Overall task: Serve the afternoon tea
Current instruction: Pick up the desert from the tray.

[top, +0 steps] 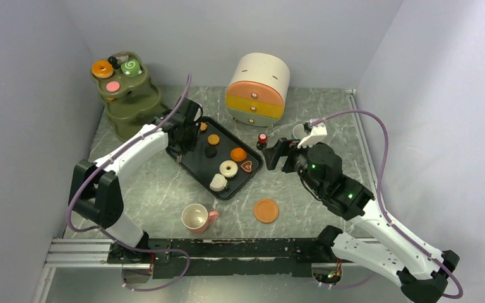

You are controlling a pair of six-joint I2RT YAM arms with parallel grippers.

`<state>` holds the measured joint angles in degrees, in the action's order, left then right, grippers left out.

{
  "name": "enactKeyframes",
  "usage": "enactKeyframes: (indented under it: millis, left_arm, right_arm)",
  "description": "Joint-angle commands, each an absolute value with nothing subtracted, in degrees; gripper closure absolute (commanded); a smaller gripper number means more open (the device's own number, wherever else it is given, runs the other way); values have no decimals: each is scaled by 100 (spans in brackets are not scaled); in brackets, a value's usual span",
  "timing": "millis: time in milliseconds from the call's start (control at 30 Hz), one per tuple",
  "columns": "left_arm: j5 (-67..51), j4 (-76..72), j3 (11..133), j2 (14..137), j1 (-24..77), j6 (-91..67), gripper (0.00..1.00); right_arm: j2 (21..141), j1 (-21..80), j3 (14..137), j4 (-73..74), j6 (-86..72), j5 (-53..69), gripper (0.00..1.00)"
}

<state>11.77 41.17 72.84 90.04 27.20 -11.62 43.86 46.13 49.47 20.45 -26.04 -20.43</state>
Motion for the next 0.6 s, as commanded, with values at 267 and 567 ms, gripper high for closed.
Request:
enactKeyframes:
  millis: [267, 567]
  left_arm:
    - [1679, 3487, 7523, 9444, 2948, -1245, 54]
    - [1819, 3320, 7641, 9729, 2988, -1211, 52]
  right_arm:
    - [4292, 4585, 4984, 1903, -2500, -2150, 7]
    - [4274, 4587, 4975, 1907, -2494, -2159, 7]
